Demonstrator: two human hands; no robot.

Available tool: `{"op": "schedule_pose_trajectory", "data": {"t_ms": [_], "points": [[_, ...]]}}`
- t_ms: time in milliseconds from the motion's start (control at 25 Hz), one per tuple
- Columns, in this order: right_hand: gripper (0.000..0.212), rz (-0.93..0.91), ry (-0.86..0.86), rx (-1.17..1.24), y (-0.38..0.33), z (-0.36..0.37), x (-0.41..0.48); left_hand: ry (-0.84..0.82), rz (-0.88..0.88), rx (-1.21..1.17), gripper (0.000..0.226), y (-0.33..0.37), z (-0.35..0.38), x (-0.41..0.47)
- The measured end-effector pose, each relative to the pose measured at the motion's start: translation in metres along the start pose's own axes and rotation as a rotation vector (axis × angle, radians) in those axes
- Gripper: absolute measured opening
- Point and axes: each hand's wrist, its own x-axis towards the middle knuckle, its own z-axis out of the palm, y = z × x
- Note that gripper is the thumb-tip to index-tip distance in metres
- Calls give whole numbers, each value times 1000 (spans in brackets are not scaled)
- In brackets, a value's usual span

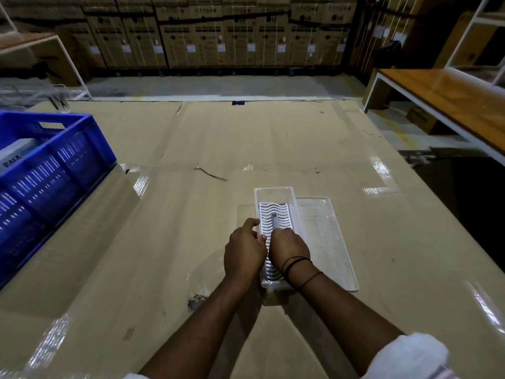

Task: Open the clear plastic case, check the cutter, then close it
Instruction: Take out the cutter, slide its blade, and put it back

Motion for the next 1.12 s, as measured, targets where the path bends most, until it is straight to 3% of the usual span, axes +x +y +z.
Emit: {"op": "schedule_pose_trajectory", "data": {"t_ms": [520, 720, 840, 920, 1000, 1040, 1120], "points": [[39, -48, -88, -21, 6, 1, 4, -27, 84, 102, 40, -1, 2, -4], [33, -168, 178, 130, 29, -9, 2, -63, 99, 134, 46, 2, 0, -5], [36, -40, 369, 160, 57, -21, -4, -82, 113, 116, 49, 6, -2, -7], [56, 160, 272, 157, 76, -23, -2, -91, 130, 123, 51, 6, -2, -8], [73, 342, 94, 314, 89, -25, -1, -89, 138, 141, 51, 5, 0, -9], [77, 393, 66, 387, 95, -23, 1, -83, 138, 146, 51, 4, 0, -9], [83, 427, 79, 309, 102, -21, 0, -69, 136, 157, 49, 2, 1, -9]]}}
